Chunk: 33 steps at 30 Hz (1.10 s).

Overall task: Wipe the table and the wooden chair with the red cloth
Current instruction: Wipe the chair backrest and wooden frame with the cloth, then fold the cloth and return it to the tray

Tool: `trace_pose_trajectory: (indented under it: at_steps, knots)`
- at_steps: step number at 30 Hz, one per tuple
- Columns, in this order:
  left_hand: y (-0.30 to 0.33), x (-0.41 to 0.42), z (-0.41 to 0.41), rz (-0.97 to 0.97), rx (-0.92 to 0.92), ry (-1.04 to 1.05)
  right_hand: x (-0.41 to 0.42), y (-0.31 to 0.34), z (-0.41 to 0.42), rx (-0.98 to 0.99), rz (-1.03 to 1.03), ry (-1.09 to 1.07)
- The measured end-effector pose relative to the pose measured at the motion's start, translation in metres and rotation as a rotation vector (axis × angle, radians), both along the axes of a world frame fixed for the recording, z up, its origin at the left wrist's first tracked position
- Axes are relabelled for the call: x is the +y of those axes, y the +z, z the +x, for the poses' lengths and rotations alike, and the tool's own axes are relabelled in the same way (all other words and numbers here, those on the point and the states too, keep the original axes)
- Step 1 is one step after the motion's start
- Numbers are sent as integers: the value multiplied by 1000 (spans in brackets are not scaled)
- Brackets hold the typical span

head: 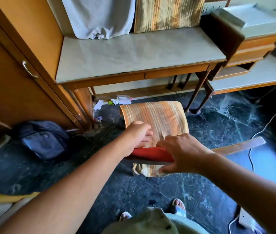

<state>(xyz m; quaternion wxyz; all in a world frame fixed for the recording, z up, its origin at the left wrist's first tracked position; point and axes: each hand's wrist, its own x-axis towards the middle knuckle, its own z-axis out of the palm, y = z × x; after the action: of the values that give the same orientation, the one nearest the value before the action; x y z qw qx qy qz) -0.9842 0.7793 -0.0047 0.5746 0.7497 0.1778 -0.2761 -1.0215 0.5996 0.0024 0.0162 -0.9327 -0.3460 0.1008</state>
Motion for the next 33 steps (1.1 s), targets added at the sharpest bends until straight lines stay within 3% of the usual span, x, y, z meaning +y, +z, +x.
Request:
trace_pose_trajectory:
  at_steps: [3, 4, 6, 10, 15, 22, 28, 33]
  knots:
    - [2, 39, -6, 422, -209, -754, 15, 8, 4, 64, -133, 15]
    - [1, 50, -9, 481, -201, -934, 15, 12, 8, 154, -136, 11]
    - [1, 60, -10, 527, -203, -1087, 10, 21, 22, 354, -89, -27]
    - [8, 36, 17, 608, -316, -1121, -24, 28, 58, 504, -40, -50]
    - [17, -56, 67, 654, -445, -1040, -123, 37, 104, 414, -10, -118]
    - [17, -259, 107, 636, -550, -984, -309, 52, 152, 290, 134, -198]
    - [-2, -376, 154, 754, -679, -904, -435, 37, 187, 181, -151, -256]
    - [-13, -427, 202, 782, -700, -914, -480, 19, 221, 139, -180, -339]
